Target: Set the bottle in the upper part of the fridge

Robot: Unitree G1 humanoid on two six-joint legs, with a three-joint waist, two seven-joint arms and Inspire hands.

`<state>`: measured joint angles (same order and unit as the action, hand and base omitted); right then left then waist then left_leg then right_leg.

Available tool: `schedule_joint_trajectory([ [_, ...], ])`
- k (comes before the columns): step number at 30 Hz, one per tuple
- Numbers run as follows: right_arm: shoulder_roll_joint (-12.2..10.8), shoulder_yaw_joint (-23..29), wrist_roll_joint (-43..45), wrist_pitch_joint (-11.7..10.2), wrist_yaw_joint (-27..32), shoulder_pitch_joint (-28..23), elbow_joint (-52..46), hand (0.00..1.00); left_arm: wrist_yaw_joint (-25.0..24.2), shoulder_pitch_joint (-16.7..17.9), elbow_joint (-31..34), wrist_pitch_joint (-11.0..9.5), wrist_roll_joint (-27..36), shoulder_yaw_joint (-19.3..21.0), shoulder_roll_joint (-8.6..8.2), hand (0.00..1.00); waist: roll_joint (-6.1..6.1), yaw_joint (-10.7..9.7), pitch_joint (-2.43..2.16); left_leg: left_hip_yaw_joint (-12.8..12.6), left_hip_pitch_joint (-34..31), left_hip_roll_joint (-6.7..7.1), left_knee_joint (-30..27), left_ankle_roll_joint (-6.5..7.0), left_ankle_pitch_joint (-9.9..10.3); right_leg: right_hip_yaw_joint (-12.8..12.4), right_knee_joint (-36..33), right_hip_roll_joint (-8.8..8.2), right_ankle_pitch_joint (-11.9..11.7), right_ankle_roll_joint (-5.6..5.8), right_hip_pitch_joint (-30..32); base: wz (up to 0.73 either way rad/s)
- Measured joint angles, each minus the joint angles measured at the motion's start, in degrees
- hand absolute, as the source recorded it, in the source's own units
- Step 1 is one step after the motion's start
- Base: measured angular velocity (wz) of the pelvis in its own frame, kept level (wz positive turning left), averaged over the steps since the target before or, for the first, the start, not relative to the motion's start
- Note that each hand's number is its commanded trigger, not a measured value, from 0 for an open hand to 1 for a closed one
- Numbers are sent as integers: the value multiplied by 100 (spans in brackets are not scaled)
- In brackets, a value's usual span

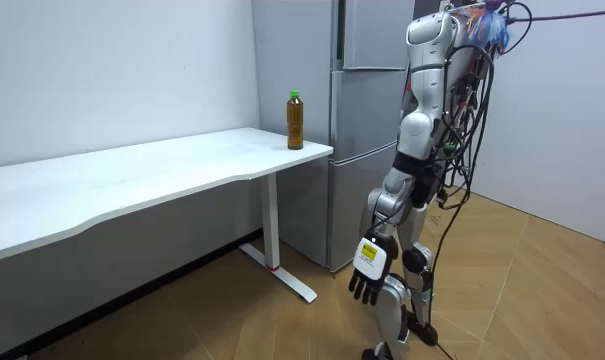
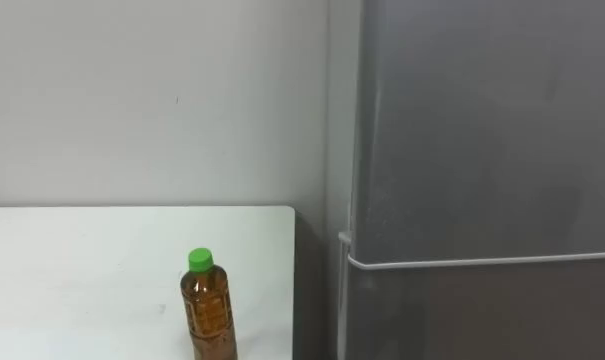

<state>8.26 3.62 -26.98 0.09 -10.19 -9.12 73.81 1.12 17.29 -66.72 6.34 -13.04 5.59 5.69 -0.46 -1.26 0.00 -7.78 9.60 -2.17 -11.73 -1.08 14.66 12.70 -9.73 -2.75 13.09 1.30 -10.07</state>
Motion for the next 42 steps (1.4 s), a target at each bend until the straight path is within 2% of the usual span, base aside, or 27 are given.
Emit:
schedule_joint_trajectory([
  [11,7,-19,-22,70,1,22,28,0,-4,-120,11,40,-18,12,31,0,-4,11,3,-2,-6,0,-10,0,0,-1,-2,-1,1,1,11,0],
  [20,37,4,24,123,-57,20,-16,0,287,-178,32,59,16,381,31,0,27,6,2,-1,-44,1,-12,-1,1,-1,14,1,1,0,17,0],
  [22,44,2,-15,121,-28,23,-24,0,435,-248,42,57,269,395,53,0,47,9,-1,5,-97,2,-82,-1,2,11,7,-6,0,0,47,0],
  [24,52,5,-22,120,10,34,-35,0,555,-288,189,47,630,518,78,0,109,13,-31,-3,-155,-11,-145,-2,2,24,-29,-3,-16,-19,90,0],
  [26,57,151,77,112,45,30,-35,0,692,-302,445,-30,871,858,82,0,144,14,-28,-3,-144,-21,-148,-2,2,24,-64,3,-21,-26,96,0],
  [28,92,315,279,28,97,16,-40,0,944,-304,857,-252,1005,1141,83,0,186,27,3,-6,-131,-18,-131,-2,2,16,-81,-2,-18,-25,98,0],
  [29,107,341,310,-3,108,17,-54,0,1006,-305,981,-305,1054,1182,84,0,213,26,9,-7,-131,-16,-107,-2,2,16,-80,-2,-17,-24,100,0],
  [31,147,391,347,-85,130,-7,-96,0,1276,-342,1401,-535,1153,1267,133,0,307,22,18,-3,-106,-8,-24,-1,2,28,-84,-4,-11,-13,101,4],
  [33,153,446,362,-108,123,-15,-95,0,1439,-432,1583,-645,1239,1358,217,0,340,19,16,7,-96,-9,-6,-1,1,32,-87,-1,-11,-13,103,0],
  [36,159,522,440,-148,124,-70,-101,0,1703,-437,2387,-701,1242,1524,219,0,337,27,10,14,-91,-8,-2,0,1,19,-110,-2,-10,-14,112,0],
  [39,153,600,466,-214,122,-120,-101,0,1876,-485,2960,-954,1491,1555,261,0,340,21,2,13,-99,-3,-5,1,0,12,-107,-1,-12,-13,103,0],
  [41,144,631,463,-259,124,-141,-98,0,1901,-488,3407,-1008,1714,1548,273,0,387,17,-27,13,-105,-2,-7,1,0,13,-91,-1,-12,-12,106,0],
  [42,141,635,464,-270,124,-146,-94,0,1951,-500,3690,-1075,1749,1536,273,0,384,7,-27,10,-102,-4,-5,0,0,14,-89,0,-12,-12,111,0],
])
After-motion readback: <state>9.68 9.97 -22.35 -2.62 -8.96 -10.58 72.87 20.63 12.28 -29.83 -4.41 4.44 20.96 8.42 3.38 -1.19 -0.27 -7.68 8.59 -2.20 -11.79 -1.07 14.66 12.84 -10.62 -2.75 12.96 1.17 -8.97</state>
